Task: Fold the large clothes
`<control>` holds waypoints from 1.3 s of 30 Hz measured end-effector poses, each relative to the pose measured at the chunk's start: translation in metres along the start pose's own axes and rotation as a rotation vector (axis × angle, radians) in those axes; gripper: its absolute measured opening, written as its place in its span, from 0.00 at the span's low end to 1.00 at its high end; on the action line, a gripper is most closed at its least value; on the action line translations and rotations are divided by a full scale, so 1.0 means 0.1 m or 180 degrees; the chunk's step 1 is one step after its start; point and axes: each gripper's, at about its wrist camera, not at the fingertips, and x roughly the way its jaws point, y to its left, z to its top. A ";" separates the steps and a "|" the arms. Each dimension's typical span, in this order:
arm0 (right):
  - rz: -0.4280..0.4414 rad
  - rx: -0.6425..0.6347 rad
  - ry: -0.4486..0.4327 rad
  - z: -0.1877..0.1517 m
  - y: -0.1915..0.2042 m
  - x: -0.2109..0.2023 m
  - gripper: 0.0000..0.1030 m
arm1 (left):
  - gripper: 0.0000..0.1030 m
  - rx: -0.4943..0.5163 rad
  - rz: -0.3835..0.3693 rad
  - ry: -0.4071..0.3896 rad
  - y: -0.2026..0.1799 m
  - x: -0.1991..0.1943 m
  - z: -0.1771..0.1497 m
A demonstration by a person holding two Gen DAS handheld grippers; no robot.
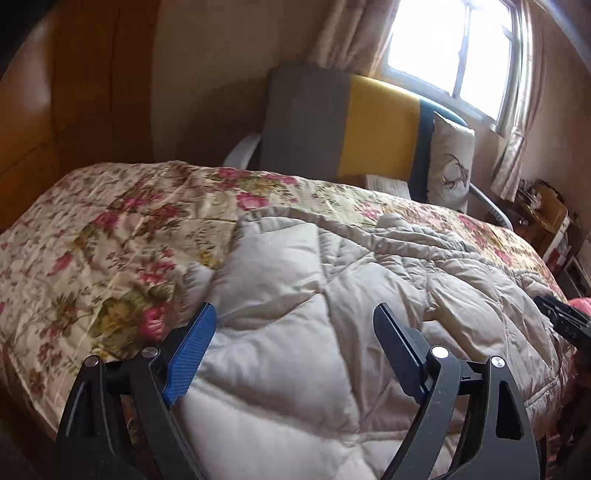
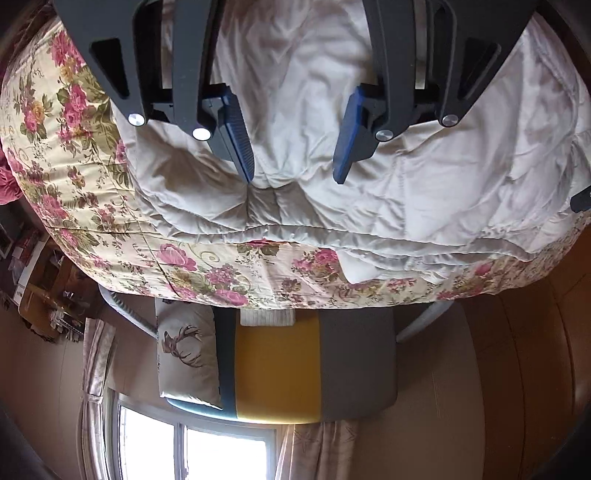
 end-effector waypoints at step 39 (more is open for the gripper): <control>0.0189 0.0156 -0.0113 -0.24 0.17 -0.05 0.52 | 0.22 -0.1512 -0.1656 0.0495 0.67 0.19 -0.43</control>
